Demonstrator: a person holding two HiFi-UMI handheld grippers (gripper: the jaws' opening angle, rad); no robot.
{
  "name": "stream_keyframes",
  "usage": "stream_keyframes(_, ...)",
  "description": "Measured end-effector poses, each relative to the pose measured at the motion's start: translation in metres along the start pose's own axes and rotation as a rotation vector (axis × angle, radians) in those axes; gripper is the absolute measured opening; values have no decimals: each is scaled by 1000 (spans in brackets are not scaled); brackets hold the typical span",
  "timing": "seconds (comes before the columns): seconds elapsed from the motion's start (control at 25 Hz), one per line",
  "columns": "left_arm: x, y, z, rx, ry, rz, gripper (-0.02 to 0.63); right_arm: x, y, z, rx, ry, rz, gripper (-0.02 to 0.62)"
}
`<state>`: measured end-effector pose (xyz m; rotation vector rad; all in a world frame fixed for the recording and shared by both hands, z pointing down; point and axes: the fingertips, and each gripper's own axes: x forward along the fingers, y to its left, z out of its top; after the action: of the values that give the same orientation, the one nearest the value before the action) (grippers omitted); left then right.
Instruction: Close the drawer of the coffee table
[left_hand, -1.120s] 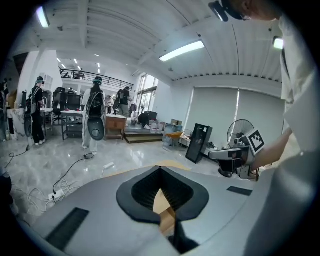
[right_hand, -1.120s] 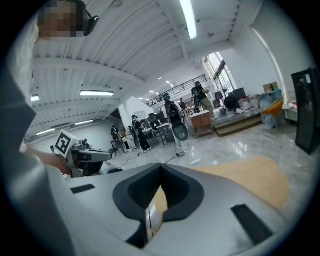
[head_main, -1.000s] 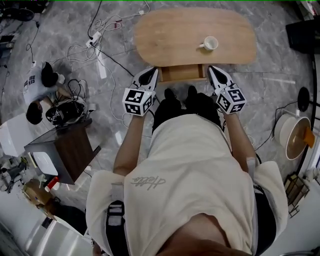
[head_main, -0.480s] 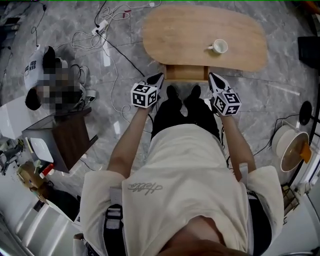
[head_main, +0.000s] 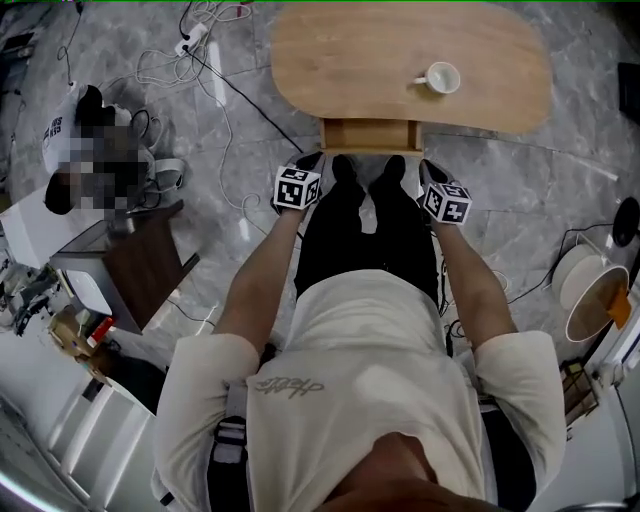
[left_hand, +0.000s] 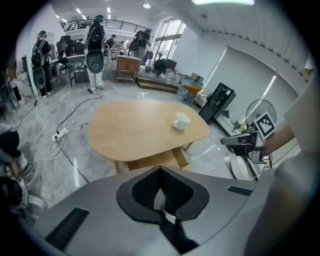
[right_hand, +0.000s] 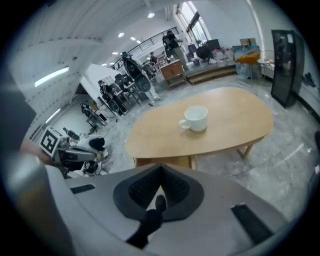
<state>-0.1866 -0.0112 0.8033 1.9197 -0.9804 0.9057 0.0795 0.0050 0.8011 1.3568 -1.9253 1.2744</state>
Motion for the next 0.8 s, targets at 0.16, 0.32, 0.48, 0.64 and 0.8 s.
stream_keyframes(0.16, 26, 16, -34, -112, 71, 37, 5, 22, -32, -46, -68, 154, -5, -6)
stream_keyframes(0.32, 54, 19, -51, -157, 114, 34, 5, 46, -56, -63, -111, 223, 37, -6)
stream_keyframes(0.48, 95, 20, -75, -172, 179, 14, 5, 86, -73, -71, -158, 265, 115, -6)
stream_keyframes(0.64, 142, 12, -95, -139, 234, -36, 5, 133, -103, -83, -220, 322, 106, -6)
stream_keyframes(0.8, 170, 0, -131, -128, 287, -89, 5, 153, -108, -115, -140, 400, 93, -6)
